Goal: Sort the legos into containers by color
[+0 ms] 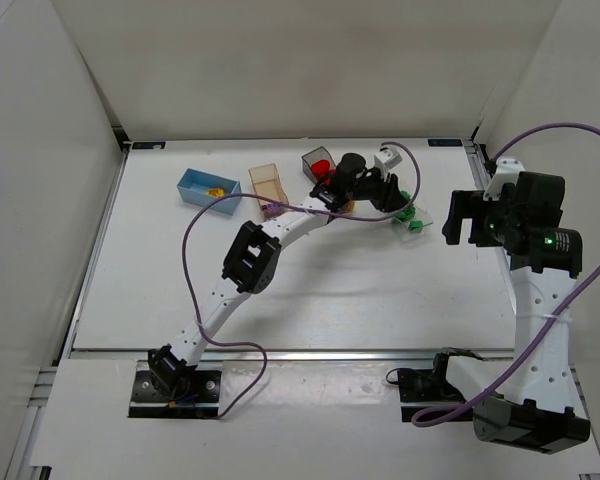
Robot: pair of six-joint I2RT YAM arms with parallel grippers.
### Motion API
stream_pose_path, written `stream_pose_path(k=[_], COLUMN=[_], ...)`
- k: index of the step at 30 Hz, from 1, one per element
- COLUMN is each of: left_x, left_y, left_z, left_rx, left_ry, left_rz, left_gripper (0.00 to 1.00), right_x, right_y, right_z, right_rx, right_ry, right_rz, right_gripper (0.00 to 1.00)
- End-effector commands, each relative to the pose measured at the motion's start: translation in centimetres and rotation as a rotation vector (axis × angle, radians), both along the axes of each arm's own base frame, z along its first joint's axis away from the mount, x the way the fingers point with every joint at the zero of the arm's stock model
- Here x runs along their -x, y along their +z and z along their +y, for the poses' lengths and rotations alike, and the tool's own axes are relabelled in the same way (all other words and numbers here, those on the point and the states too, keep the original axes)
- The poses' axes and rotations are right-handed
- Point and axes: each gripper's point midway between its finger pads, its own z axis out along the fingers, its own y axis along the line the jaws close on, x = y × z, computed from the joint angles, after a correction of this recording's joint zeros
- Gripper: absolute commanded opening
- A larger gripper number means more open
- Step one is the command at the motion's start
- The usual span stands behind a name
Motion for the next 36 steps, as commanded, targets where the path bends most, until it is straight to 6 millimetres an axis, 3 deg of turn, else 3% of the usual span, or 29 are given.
stream_pose_path(k=[1, 5, 8, 11, 14, 15, 17, 18, 19, 21, 22, 23, 24, 25, 26, 27, 28, 29, 30, 31, 32, 33, 34, 35, 36], left_x=[0.1, -0.2, -0.5, -0.8, -1.7, -1.8, -2.5, -2.1, -3.3, -2.4, -2.9, -2.6, -1.5, -1.8, -0.6, -0.5, 0.1, 0.2, 0.4, 0.8, 1.0, 1.2, 1.5, 2.2, 2.1], left_y=[1.4, 0.8, 2.1, 4.9, 10.0, 13.2, 16.8, 20.1, 21.0, 24.5, 23.5, 23.7, 26.0, 23.9, 25.7, 25.1, 23.0, 23.9, 23.6, 21.8, 22.7, 22.5, 21.3, 21.8, 20.9], left_z=[-0.8, -0.9, -0.9, -0.6, 1.1, 2.1, 4.3, 5.6, 7.8, 10.8, 13.2, 14.6, 16.7, 19.2, 21.0, 22.4, 23.7, 26.3, 27.4, 28.3, 30.1, 31.0, 31.4, 32.1, 33.1], left_rx=[0.008, 0.003, 0.021, 0.053, 0.118, 0.153, 0.183, 0.208, 0.201, 0.215, 0.166, 0.150, 0.150, 0.108, 0.113, 0.097, 0.076, 0.083, 0.081, 0.070, 0.077, 0.075, 0.065, 0.063, 0.060], left_ry=[0.019, 0.025, 0.029, 0.033, 0.049, 0.054, 0.058, 0.066, 0.095, 0.074, 0.073, 0.064, 0.058, 0.046, 0.040, 0.040, 0.004, 0.023, 0.024, 0.020, 0.047, 0.057, 0.058, 0.065, 0.086], left_rz=[-0.021, -0.018, -0.049, -0.093, -0.114, -0.136, -0.158, -0.178, -0.156, -0.108, -0.041, -0.017, -0.033, 0.038, 0.024, 0.041, 0.106, 0.103, 0.120, 0.178, 0.164, 0.163, 0.188, 0.187, 0.213], left_gripper=[0.34, 0.61, 0.71, 0.79, 0.81, 0.81, 0.81, 0.80, 0.80, 0.79, 0.79, 0.79, 0.79, 0.79, 0.79, 0.79, 0.79, 0.79, 0.79, 0.79, 0.79, 0.79, 0.79, 0.79, 0.79], right_x=[0.4, 0.3, 0.1, -0.1, -0.3, -0.5, -0.9, -1.2, -1.9, -3.2, -4.5, -5.5, -7.3, -8.3, -9.2, -9.9, -11.9, -11.8, -11.8, -12.8, -13.7, -14.2, -15.1, -15.7, -16.1], right_y=[0.4, 0.3, -0.2, -1.0, -1.2, -1.5, -1.5, -1.0, -1.4, -0.4, -1.4, -1.3, -1.0, -1.2, -1.2, -1.2, -1.8, -2.6, -3.1, -2.0, -4.4, -4.8, -3.9, -5.9, -6.4], right_z=[-0.1, 0.0, 0.5, 1.0, 2.1, 2.5, 3.5, 4.9, 5.5, 7.3, 7.8, 8.2, 9.0, 9.4, 9.8, 10.9, 11.3, 12.1, 13.7, 14.3, 14.9, 15.6, 16.2, 16.8, 17.6], right_rx=[0.003, -0.001, -0.016, -0.026, -0.037, -0.032, -0.052, -0.097, -0.108, -0.169, -0.193, -0.210, -0.258, -0.241, -0.242, -0.250, -0.205, -0.204, -0.192, -0.177, -0.213, -0.226, -0.218, -0.236, -0.226], right_ry=[-0.002, 0.010, 0.035, 0.070, 0.170, 0.212, 0.295, 0.378, 0.436, 0.553, 0.608, 0.642, 0.702, 0.761, 0.794, 0.850, 0.920, 0.969, 1.047, 1.096, 1.126, 1.154, 1.185, 1.210, 1.234], right_rz=[-0.001, 0.005, 0.009, 0.008, -0.023, -0.037, -0.059, -0.095, -0.097, -0.155, -0.126, -0.128, -0.114, -0.117, -0.116, -0.127, -0.145, -0.108, -0.096, -0.132, -0.065, -0.053, -0.088, -0.042, -0.040], right_gripper=[0.99, 0.99, 0.99, 0.99, 0.95, 0.94, 0.90, 0.89, 0.86, 0.85, 0.85, 0.85, 0.85, 0.86, 0.85, 0.86, 0.85, 0.85, 0.85, 0.85, 0.85, 0.85, 0.86, 0.86, 0.86])
